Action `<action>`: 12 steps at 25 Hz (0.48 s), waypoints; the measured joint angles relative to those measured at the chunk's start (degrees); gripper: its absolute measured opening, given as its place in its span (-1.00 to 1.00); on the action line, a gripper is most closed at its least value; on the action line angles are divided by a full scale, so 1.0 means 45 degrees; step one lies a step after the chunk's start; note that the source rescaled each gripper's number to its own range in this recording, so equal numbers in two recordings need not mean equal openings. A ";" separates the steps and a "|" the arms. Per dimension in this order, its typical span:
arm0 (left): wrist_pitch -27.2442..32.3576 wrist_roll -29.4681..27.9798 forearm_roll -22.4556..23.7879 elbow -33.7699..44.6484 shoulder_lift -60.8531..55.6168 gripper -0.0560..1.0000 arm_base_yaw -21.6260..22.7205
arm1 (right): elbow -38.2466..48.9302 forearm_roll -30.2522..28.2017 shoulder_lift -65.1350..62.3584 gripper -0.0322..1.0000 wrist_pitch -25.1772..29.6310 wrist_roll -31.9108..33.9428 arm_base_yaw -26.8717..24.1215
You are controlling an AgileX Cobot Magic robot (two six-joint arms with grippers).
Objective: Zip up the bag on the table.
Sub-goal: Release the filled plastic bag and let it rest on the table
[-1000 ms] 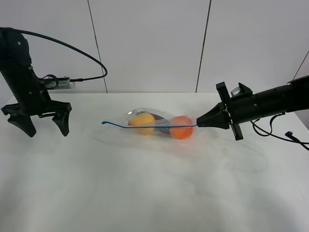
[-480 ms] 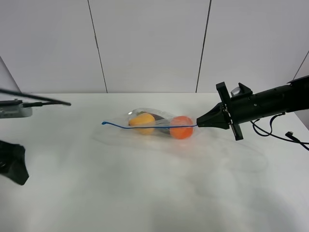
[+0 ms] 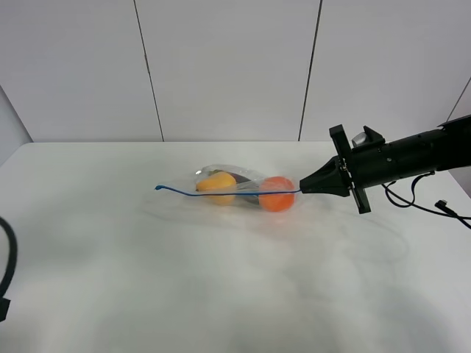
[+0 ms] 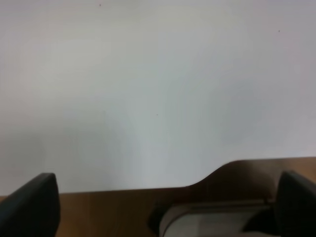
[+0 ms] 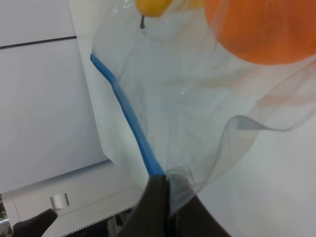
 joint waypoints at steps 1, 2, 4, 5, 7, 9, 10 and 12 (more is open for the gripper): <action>0.0000 0.0000 0.0000 0.0004 -0.0487 1.00 0.0000 | 0.0000 0.0000 0.0000 -0.94 0.0000 0.0000 0.0000; 0.0000 0.0013 0.0000 0.0015 -0.0872 1.00 0.0000 | 0.0000 0.0000 0.0000 -0.94 0.0000 0.0000 0.0000; 0.0000 0.0013 0.0000 0.0028 -0.1749 1.00 0.0000 | 0.0000 0.0000 0.0000 -0.94 0.0000 0.0000 0.0000; 0.0000 0.0013 0.0000 0.0028 -0.2112 1.00 0.0000 | 0.0000 0.0000 0.0000 -0.94 0.0000 0.0000 0.0000; 0.0000 0.0013 0.0000 0.0028 -0.2977 1.00 0.0000 | 0.0000 -0.0031 0.0000 -0.94 -0.0013 0.0000 0.0000; 0.0000 0.0013 0.0000 0.0028 -0.3804 1.00 0.0000 | 0.0000 -0.0044 0.0000 -0.94 -0.0052 0.0000 0.0000; 0.0000 0.0013 0.0000 0.0028 -0.4284 1.00 0.0000 | 0.0000 -0.0044 0.0000 -0.94 -0.0073 0.0000 0.0000; 0.0000 0.0013 0.0000 0.0028 -0.5218 1.00 0.0000 | 0.0000 -0.0053 0.0000 -0.94 -0.0100 0.0000 0.0000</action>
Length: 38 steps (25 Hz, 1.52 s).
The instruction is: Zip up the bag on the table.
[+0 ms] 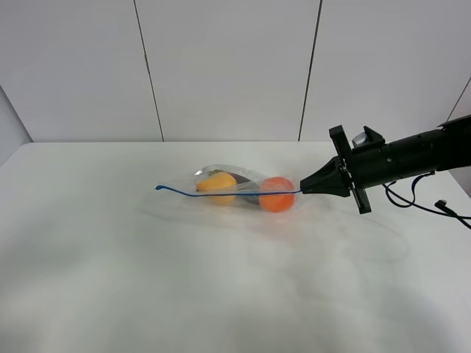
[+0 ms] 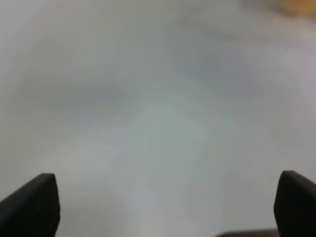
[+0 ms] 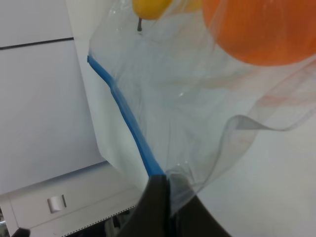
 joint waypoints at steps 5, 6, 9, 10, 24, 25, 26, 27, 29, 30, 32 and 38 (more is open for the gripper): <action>0.0012 0.0009 0.0000 0.0000 -0.0654 1.00 0.0000 | 0.0000 -0.0503 0.0000 -0.39 0.0000 0.0136 0.0000; 0.0012 0.0009 0.0000 0.0000 -0.0654 1.00 0.0000 | -0.0012 -0.0678 0.0000 -0.16 0.0000 0.0193 0.0000; 0.0012 0.0009 0.0000 0.0000 -0.0654 1.00 0.0000 | -0.0224 -0.1381 0.0000 0.67 -0.0004 0.0278 0.0000; 0.0012 0.0009 0.0000 0.0000 -0.0654 1.00 0.0000 | -0.0404 -0.1840 0.0000 0.79 -0.0004 0.0341 0.0000; 0.0012 0.0024 0.0000 0.0000 -0.0654 1.00 0.0000 | -0.4865 -1.4114 0.0011 1.00 0.0318 0.5738 0.0000; 0.0012 0.0024 0.0000 0.0000 -0.0654 1.00 0.0000 | -0.4898 -1.4417 0.0011 1.00 0.0603 0.5870 0.0000; 0.0012 0.0024 0.0000 0.0000 -0.0654 1.00 0.0000 | -0.4898 -1.4626 0.0011 1.00 0.0850 0.5968 0.0000; 0.0012 0.0024 0.0000 0.0000 -0.0654 1.00 0.0000 | -0.4898 -1.4706 -0.0015 1.00 0.1009 0.6017 0.0000; 0.0012 0.0024 0.0000 0.0000 -0.0654 1.00 0.0000 | -0.4685 -1.4687 -0.0235 1.00 0.1069 0.6045 0.0000; 0.0012 0.0024 0.0000 0.0000 -0.0654 1.00 0.0000 | -0.4462 -1.4600 -0.0415 1.00 0.1078 0.6030 0.0000; 0.0012 0.0024 0.0000 0.0000 -0.0654 1.00 0.0000 | -0.3932 -1.4509 -0.1054 1.00 0.1078 0.5978 0.0000; 0.0012 0.0024 0.0000 0.0000 -0.0654 1.00 0.0000 | -0.1075 -1.4524 -0.4184 1.00 0.1118 0.5933 0.0000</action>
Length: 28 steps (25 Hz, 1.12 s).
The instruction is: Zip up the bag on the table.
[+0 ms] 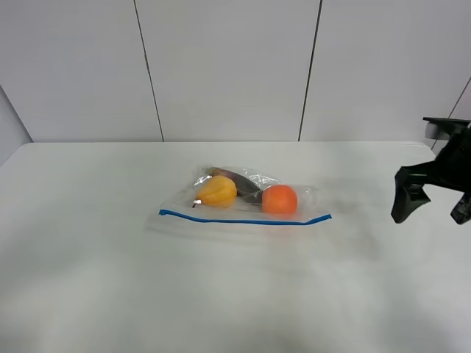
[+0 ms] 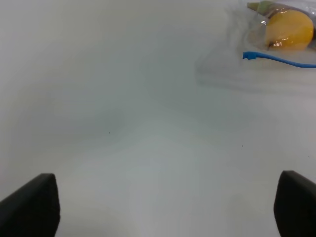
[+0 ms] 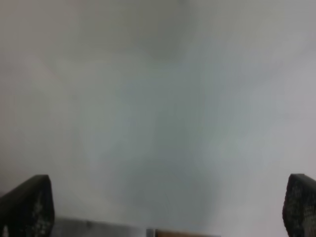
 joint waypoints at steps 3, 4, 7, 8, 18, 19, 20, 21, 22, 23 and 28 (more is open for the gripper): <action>0.0000 0.0000 0.0000 0.0000 0.0000 1.00 0.0000 | 0.1884 -0.0039 -0.1903 1.00 0.0012 -0.0011 0.0000; 0.0000 0.0000 0.0000 0.0000 0.0000 1.00 0.0000 | 0.2418 -0.0039 -0.2626 1.00 0.0027 -0.0011 0.0000; 0.0000 0.0000 0.0000 0.0000 0.0000 1.00 0.0000 | 0.4227 -0.0076 -0.4730 1.00 -0.0149 -0.0011 0.0000; 0.0000 0.0000 0.0000 0.0000 0.0000 1.00 0.0000 | 0.4683 -0.0089 -0.5485 1.00 -0.0444 -0.0011 0.0000; 0.0000 0.0000 0.0000 0.0000 0.0000 1.00 0.0000 | 0.7935 -0.0168 -1.2412 1.00 -0.2359 0.0111 0.0169; 0.0000 0.0000 0.0000 0.0000 0.0000 1.00 0.0000 | 0.7935 -0.0213 -1.2721 1.00 -0.2359 0.0161 0.0388; 0.0000 0.0000 0.0000 0.0000 0.0000 1.00 0.0000 | 0.7935 -0.0272 -1.2940 1.00 -0.2359 0.0203 0.0626; 0.0000 0.0000 0.0000 0.0000 0.0000 1.00 0.0000 | 0.7935 -0.0334 -1.3195 1.00 -0.2359 0.0229 0.0834; 0.0000 0.0000 0.0000 0.0000 0.0000 1.00 0.0000 | 0.7935 -0.0370 -1.3456 1.00 -0.2348 0.0243 0.1049; 0.0000 0.0000 0.0000 0.0000 0.0000 1.00 0.0000 | 0.7935 -0.0396 -1.3691 1.00 -0.2349 0.0258 0.1190; 0.0000 0.0000 0.0000 0.0000 0.0000 1.00 0.0000 | 0.7957 -0.0435 -1.5564 1.00 -0.2349 0.0299 0.1427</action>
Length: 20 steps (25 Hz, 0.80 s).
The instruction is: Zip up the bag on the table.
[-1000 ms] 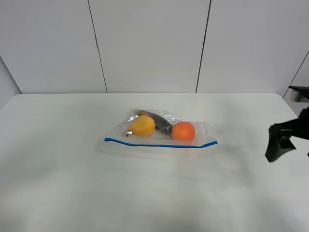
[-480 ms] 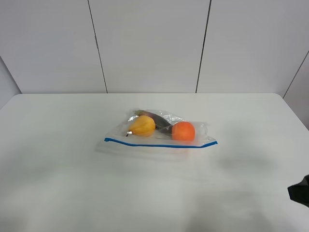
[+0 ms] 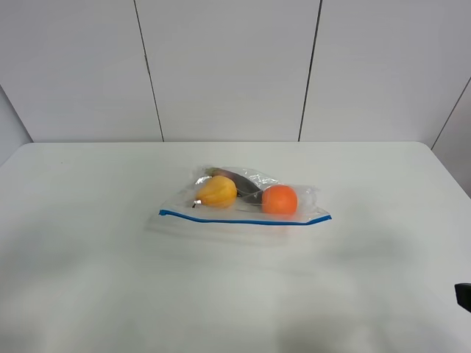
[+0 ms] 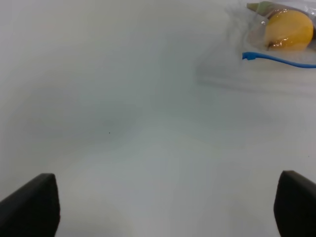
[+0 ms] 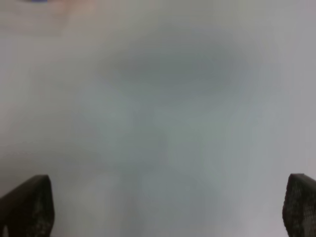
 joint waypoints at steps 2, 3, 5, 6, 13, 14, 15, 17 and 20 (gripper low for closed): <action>0.0000 0.0000 0.0000 0.0000 0.0000 1.00 0.0000 | 0.0000 -0.0011 -0.1108 1.00 0.0000 0.0012 0.0000; 0.0000 0.0000 0.0000 0.0000 0.0000 1.00 0.0000 | 0.0000 -0.0011 -0.1605 1.00 0.0000 0.0012 0.0000; 0.0000 0.0000 0.0000 0.0000 0.0000 1.00 0.0000 | 0.0014 -0.0024 -0.2833 1.00 0.0000 0.0012 0.0000; 0.0000 0.0000 0.0000 0.0000 0.0000 1.00 0.0000 | 0.0014 -0.0024 -0.3333 1.00 0.0003 0.0012 0.0000; 0.0000 0.0000 0.0000 0.0000 0.0000 1.00 0.0000 | 0.0014 -0.0024 -0.4245 1.00 0.0019 0.0012 0.0000; 0.0000 0.0000 0.0000 0.0000 0.0000 1.00 0.0000 | 0.0014 -0.0024 -0.4245 1.00 0.0019 0.0012 0.0000; 0.0000 0.0000 0.0000 0.0000 0.0000 1.00 0.0000 | 0.0014 -0.0024 -0.4245 1.00 0.0019 0.0012 0.0000; 0.0000 0.0000 0.0000 0.0000 0.0000 1.00 0.0000 | 0.0014 -0.0024 -0.4245 1.00 0.0019 0.0012 0.0000; 0.0000 0.0000 0.0000 0.0000 0.0000 1.00 0.0000 | 0.0014 -0.0024 -0.4245 1.00 0.0019 0.0012 0.0000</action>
